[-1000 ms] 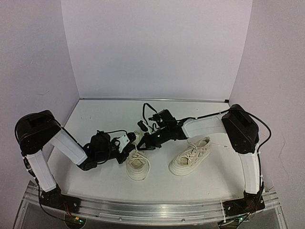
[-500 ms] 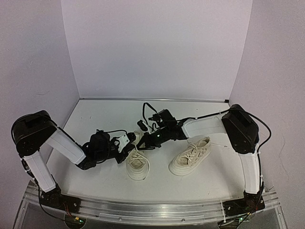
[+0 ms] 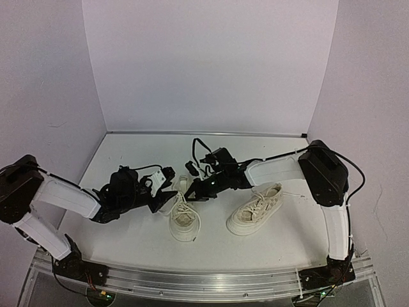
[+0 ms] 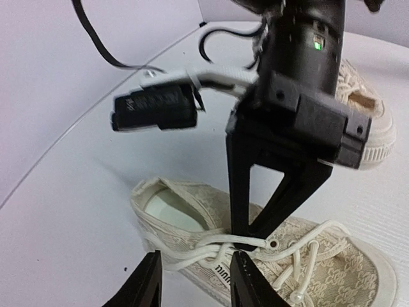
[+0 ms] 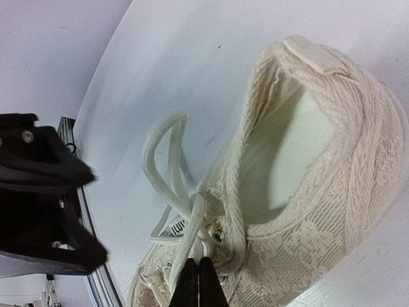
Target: Tie the shoes
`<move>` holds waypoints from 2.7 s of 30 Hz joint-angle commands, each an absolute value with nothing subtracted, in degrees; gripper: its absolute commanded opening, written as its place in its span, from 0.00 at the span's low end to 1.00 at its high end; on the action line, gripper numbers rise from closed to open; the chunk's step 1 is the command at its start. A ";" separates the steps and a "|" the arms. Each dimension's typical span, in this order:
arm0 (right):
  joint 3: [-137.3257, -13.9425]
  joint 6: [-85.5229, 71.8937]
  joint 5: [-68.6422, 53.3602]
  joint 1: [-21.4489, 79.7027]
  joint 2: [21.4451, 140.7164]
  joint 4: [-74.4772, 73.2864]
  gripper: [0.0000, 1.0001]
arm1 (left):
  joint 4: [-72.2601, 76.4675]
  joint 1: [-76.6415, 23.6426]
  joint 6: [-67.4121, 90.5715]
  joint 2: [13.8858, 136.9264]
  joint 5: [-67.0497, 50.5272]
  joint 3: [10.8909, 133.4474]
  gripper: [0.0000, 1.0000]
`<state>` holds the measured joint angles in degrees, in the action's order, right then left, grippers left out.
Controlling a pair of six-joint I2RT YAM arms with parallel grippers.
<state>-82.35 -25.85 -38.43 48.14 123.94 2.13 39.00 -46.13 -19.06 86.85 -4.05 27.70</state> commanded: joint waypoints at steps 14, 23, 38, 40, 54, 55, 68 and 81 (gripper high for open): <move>-80.11 -24.70 -35.71 47.75 118.22 3.07 0.00 | 14.42 -35.69 2.15 85.37 -11.62 43.95 0.56; -80.13 -24.87 -36.23 47.90 118.39 3.08 0.00 | 17.70 -35.60 6.53 91.14 -23.04 45.38 0.63; -80.31 -25.05 -36.55 47.94 118.32 3.16 0.00 | 23.11 -35.60 9.80 96.60 -26.87 45.57 0.41; -80.03 -25.02 -36.22 47.96 118.01 3.16 0.00 | 23.73 -35.60 10.05 96.53 -27.16 45.40 0.32; -78.00 -24.87 -35.15 47.97 116.36 3.19 0.00 | 25.36 -35.60 10.26 94.05 -27.36 42.85 0.00; -77.84 -24.85 -35.06 47.94 116.17 3.13 0.00 | 25.10 -35.60 10.17 93.93 -26.87 42.76 0.00; -71.03 -24.48 -31.96 47.92 111.48 3.00 0.00 | 23.69 -35.47 9.28 91.42 -22.75 39.87 0.00; -63.81 -23.85 -27.97 47.31 107.27 2.00 0.00 | 23.20 -34.35 9.28 91.68 -20.63 38.20 0.00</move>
<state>-66.19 -24.90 -30.55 48.10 110.95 2.65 22.42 -35.28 10.04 93.34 -22.88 38.80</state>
